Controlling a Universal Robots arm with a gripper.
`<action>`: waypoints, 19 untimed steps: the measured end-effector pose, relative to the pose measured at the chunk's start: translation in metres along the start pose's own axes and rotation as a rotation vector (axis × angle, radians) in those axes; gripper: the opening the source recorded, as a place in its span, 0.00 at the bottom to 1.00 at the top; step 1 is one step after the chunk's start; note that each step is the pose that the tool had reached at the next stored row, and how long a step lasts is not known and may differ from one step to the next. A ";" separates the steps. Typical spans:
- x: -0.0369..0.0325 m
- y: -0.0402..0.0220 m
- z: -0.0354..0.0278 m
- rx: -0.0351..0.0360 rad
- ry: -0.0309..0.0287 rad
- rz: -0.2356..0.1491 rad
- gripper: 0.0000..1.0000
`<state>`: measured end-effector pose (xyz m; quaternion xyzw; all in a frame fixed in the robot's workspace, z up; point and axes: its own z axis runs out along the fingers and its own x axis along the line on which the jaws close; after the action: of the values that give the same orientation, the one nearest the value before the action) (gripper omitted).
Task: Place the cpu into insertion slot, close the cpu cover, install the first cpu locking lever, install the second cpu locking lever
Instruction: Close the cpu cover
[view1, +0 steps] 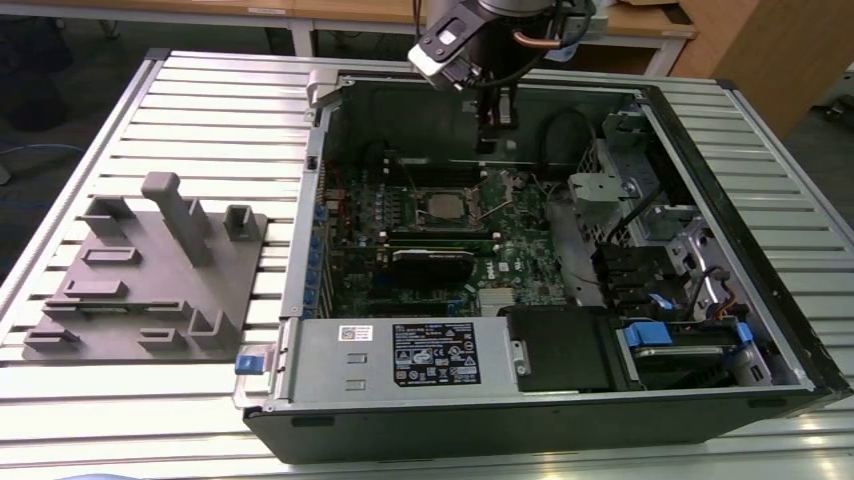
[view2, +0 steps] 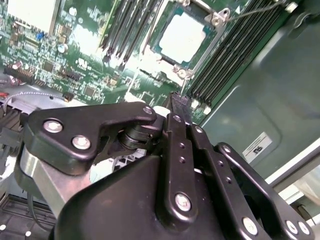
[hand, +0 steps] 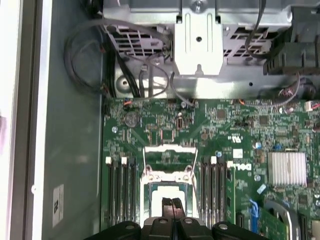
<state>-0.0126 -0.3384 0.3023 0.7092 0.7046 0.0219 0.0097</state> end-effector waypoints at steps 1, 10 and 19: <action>0.0001 0.0014 0.0002 0.0000 0.0001 0.000 0.10; 0.0004 0.0045 0.0004 0.0000 0.0000 0.000 0.10; 0.0004 0.0044 0.0056 0.0000 -0.0012 0.000 0.10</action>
<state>-0.0080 -0.3380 0.2969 0.7092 0.7046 0.0214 0.0101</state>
